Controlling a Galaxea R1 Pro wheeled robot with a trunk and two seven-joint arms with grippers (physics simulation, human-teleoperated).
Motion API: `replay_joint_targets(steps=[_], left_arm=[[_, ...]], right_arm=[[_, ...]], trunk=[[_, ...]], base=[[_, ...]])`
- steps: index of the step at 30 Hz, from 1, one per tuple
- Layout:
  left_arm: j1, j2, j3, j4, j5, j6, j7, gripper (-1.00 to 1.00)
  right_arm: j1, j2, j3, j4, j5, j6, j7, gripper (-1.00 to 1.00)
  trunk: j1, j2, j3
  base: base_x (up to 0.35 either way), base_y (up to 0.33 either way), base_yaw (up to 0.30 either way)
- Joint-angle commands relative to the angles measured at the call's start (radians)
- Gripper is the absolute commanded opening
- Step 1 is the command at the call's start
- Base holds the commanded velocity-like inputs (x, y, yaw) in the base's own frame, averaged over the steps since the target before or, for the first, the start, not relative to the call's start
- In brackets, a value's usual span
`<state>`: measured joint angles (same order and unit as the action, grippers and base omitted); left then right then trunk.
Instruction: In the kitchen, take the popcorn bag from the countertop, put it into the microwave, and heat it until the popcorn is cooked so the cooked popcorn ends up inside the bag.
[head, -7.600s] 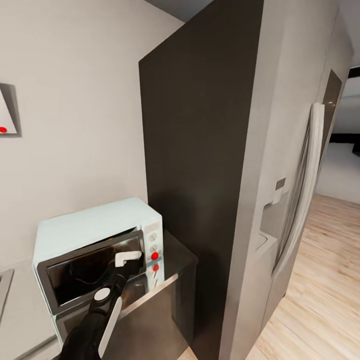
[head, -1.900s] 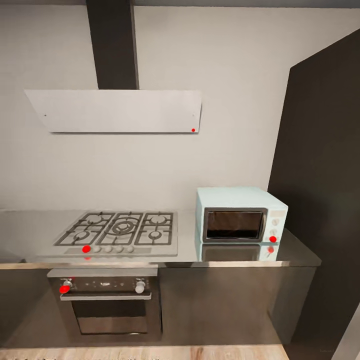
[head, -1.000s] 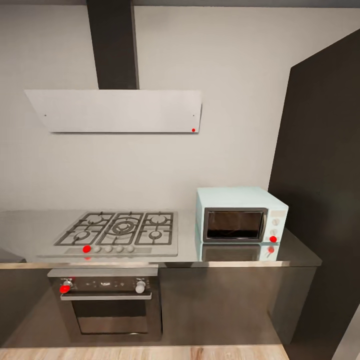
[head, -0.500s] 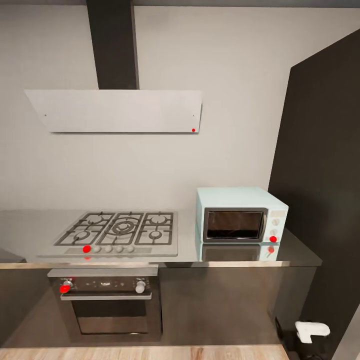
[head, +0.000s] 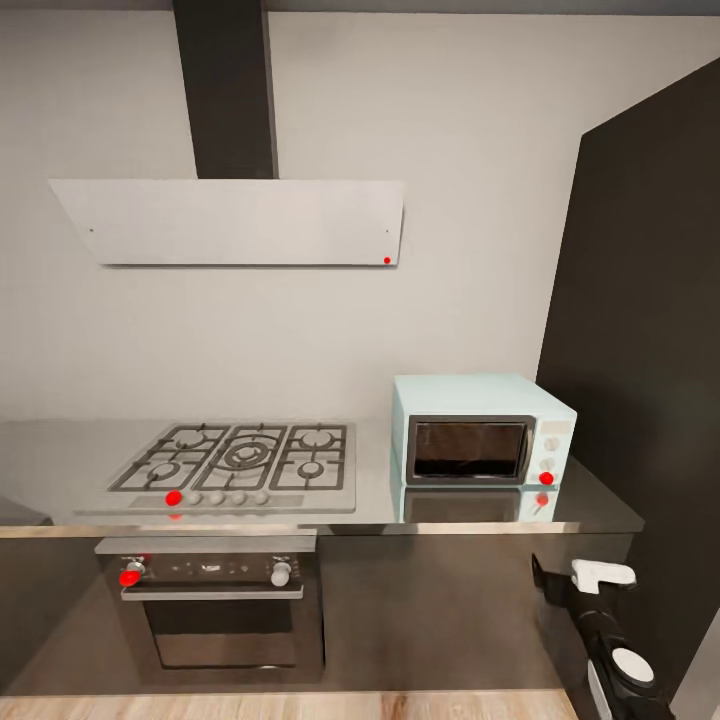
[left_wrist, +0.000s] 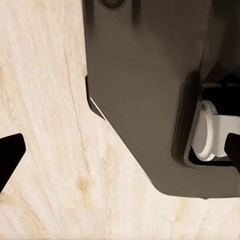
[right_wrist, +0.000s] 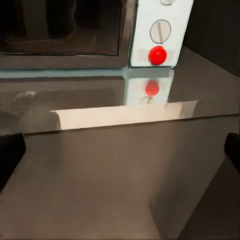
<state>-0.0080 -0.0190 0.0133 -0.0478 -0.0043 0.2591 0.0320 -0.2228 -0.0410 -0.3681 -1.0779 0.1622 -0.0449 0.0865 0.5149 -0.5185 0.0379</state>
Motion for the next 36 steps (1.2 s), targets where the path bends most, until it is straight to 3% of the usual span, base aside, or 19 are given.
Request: replay_joint_targets(steps=[1, 10, 23, 36], left_arm=[[0.0, -0.001, 0.001, -0.002, 0.0, 0.006, 0.003, 1.0], [0.0, -0.012, 0.001, -0.002, 0.0, 0.006, 0.003, 1.0], [0.0, -0.013, 0.002, -0.002, 0.0, 0.005, 0.006, 1.0], [0.0, -0.013, 0.002, -0.003, 0.0, 0.005, 0.005, 1.0]], right_arm=[[-0.011, 0.001, -0.003, 0.0, 0.008, 0.002, 0.006, 1.0], [-0.062, 0.0, -0.003, -0.002, 0.005, 0.035, 0.003, 1.0], [-0.066, 0.001, -0.003, -0.002, 0.005, 0.03, 0.002, 1.0], [-0.066, 0.001, -0.003, -0.002, 0.004, 0.025, 0.002, 1.0]], trunk=[[0.0, -0.001, 0.0], [0.0, -0.001, 0.0], [0.0, -0.001, 0.0], [0.0, -0.001, 0.0]], base=[[0.0, -0.035, 0.0], [0.043, -0.255, 0.0], [0.11, -0.149, 0.0], [0.281, -0.128, 0.0]])
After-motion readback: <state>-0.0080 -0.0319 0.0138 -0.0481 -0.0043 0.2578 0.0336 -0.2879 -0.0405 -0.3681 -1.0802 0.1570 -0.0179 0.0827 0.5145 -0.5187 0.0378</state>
